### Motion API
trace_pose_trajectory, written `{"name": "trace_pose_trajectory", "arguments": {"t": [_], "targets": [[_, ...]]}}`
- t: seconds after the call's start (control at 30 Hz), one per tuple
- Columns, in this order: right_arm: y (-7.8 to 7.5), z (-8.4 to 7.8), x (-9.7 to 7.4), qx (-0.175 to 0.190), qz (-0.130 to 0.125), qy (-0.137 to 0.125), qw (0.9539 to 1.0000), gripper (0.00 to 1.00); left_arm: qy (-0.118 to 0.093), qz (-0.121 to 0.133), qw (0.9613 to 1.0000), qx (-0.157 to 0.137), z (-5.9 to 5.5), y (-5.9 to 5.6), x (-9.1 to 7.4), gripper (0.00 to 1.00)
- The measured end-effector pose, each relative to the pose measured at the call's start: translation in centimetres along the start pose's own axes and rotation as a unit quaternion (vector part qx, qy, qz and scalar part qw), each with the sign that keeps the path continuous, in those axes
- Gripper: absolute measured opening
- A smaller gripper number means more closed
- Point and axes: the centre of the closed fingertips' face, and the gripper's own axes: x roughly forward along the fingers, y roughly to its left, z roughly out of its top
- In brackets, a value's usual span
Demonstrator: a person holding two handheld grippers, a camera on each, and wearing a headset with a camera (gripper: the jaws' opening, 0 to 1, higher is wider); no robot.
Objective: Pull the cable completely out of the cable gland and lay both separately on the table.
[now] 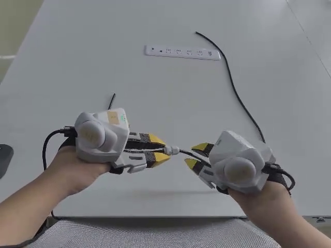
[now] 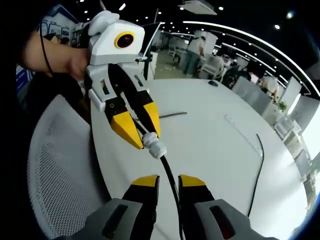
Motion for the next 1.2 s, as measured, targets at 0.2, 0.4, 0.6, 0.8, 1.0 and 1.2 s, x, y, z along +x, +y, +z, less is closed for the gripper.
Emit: {"name": "trace_pose_trajectory", "arguments": {"t": [0.2,0.4,0.6,0.8,1.0,1.2], "targets": [[0.1,0.7,0.1,-0.013,0.002,-0.005,0.9999,0.07,0.003,0.001,1.0,0.002,-0.1,-0.2,0.2,0.15],[0.2,0.8,0.0,-0.027,0.0,-0.004,0.9996,0.04,0.002,0.001,1.0,0.001,-0.1,-0.4,0.2,0.15],[0.2,0.6,-0.1,-0.022,-0.001,-0.002,0.9998,0.01,0.002,0.001,1.0,0.001,-0.1,-0.7,0.3,0.15],[0.3,0.3,-0.1,-0.018,0.001,0.0,0.9998,0.0,0.001,0.004,1.0,0.0,0.0,-0.8,0.3,0.15],[-0.2,-0.1,-0.2,-0.003,-0.001,0.005,1.0,0.0,-0.003,0.009,1.0,0.002,0.2,-0.8,0.4,0.15],[-1.1,-0.9,-0.3,0.022,-0.007,0.008,0.9997,0.0,-0.007,0.01,0.9999,-0.002,0.4,-0.7,0.4,0.15]]}}
